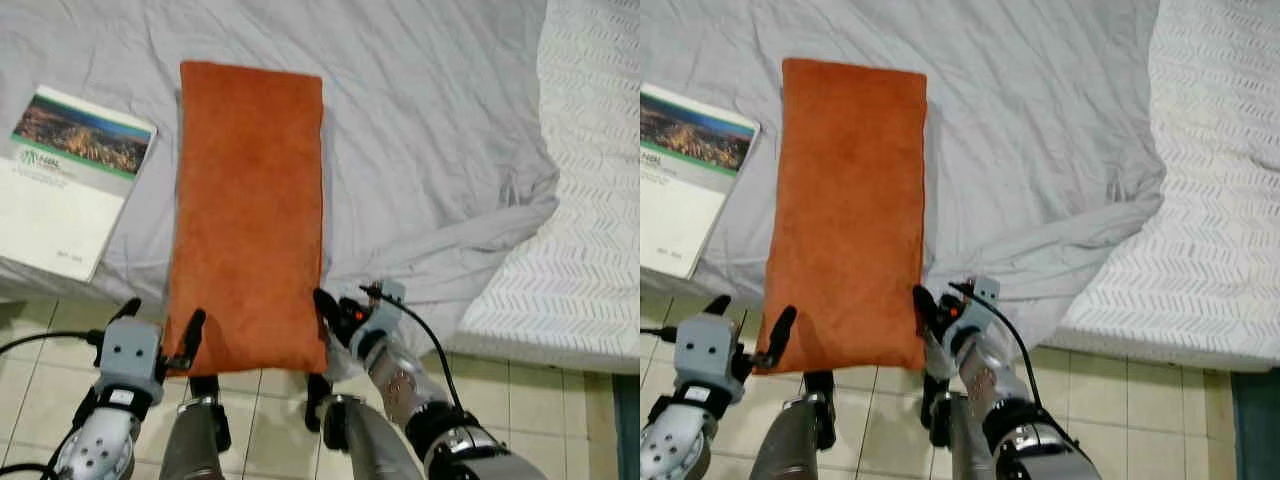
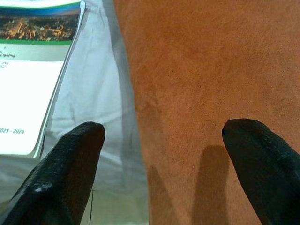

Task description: Clean up the room

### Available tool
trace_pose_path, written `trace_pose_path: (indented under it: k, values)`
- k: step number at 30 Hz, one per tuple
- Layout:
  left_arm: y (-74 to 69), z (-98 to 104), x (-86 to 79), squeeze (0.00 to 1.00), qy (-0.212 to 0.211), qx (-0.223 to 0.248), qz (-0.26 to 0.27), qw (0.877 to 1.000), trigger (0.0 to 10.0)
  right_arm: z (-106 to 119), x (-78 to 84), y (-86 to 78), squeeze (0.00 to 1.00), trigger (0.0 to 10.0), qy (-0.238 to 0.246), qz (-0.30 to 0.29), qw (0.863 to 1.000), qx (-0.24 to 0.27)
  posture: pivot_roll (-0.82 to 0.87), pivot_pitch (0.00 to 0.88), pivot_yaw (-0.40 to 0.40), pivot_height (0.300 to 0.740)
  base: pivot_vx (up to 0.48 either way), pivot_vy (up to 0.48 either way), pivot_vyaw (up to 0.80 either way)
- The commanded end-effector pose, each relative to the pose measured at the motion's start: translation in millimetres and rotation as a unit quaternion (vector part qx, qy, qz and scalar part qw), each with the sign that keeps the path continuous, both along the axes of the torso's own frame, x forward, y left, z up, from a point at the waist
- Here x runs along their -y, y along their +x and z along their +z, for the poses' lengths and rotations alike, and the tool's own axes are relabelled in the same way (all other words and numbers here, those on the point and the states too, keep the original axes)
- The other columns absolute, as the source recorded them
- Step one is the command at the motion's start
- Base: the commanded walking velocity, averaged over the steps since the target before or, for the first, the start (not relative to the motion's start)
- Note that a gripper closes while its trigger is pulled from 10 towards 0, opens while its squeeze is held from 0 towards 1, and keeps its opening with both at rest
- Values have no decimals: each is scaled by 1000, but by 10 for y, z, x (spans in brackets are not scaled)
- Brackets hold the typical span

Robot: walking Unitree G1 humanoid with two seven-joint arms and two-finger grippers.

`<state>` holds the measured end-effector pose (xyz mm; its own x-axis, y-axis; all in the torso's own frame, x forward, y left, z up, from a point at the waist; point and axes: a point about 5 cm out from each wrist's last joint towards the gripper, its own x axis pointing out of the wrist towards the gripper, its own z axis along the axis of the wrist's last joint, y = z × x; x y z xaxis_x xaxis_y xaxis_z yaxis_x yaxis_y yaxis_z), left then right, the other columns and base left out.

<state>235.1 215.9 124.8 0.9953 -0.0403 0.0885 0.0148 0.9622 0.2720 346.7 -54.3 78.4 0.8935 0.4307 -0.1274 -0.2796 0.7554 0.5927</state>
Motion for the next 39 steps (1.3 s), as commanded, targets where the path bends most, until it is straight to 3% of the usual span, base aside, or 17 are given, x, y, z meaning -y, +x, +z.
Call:
trace_pose_path:
  k: [1, 6, 12, 23, 25, 27, 28, 30, 31, 32, 37, 38, 39]
  values:
    - [-55, -146, 34, 0, -2, -21, 0, 1000, 10000, 59, -606, -148, 0, 0, 58, 53, 997, -24, 20, 772, -235, 740, 0, 0, 0]
    - [-91, -284, 37, 0, -3, -27, -10, 1000, 10000, 44, -674, -184, 0, 0, 66, 66, 995, -28, 25, 765, -234, 740, 0, 0, 0]
    - [-113, -410, -116, 0, 9, -43, 14, 999, 10000, -10, -614, -197, 0, 0, 54, 59, 996, -25, 9, 764, -245, 740, 0, 0, 0]
    - [-73, -291, -150, 0, 15, -10, 25, 1000, 10000, 51, -480, -142, 0, 0, 45, 46, 998, 20, -12, 742, -258, 740, 0, 0, 0]
    - [-35, -208, -186, 0, 17, 5, 32, 999, 10000, 139, -416, -89, 0, 0, 40, 30, 998, 49, -17, 742, -257, 740, 0, 0, 0]
    - [-10, -85, -226, 0, 25, 23, 40, 999, 10000, 341, -325, -11, 0, 0, -7, 12, 992, 126, -15, 742, -255, 740, 0, 0, 0]
    - [-10, -85, -226, 0, 25, 23, 40, 999, 10000, 341, -325, -11, 0, 0, -7, 12, 992, 126, -15, 742, -255, 740, 0, 0, 0]
    - [-5, 10, -251, 0, 32, 38, 44, 998, 10000, 522, -271, 27, 0, 0, -30, 1, 982, 185, -14, 741, -254, 740, 0, 0, 0]
    - [-5, 10, -251, 0, 32, 38, 44, 998, 10000, 522, -271, 27, 0, 0, -30, 1, 982, 185, -14, 741, -254, 740, 0, 0, 0]
    - [6, 94, -276, 0, 30, 47, 47, 997, 10000, 706, -186, 56, 0, 0, -58, -14, 969, 239, -18, 741, -251, 740, 0, 0, 0]
    - [61, 122, -277, 0, 22, 42, 51, 998, 10000, 790, -129, 67, 0, 0, -89, -25, 961, 262, -20, 737, -252, 740, 0, 0, 0]
    - [91, 119, -272, 0, 18, 37, 53, 998, 10000, 795, -122, 68, 0, 4157, -100, -26, 959, 262, -20, 737, -252, 740, 0, 0, 0]
    - [91, 119, -272, 0, 18, 37, 53, 998, 10000, 795, -122, 68, 0, 4157, -100, -26, 959, 262, -20, 737, -252, 740, 0, 0, 0]
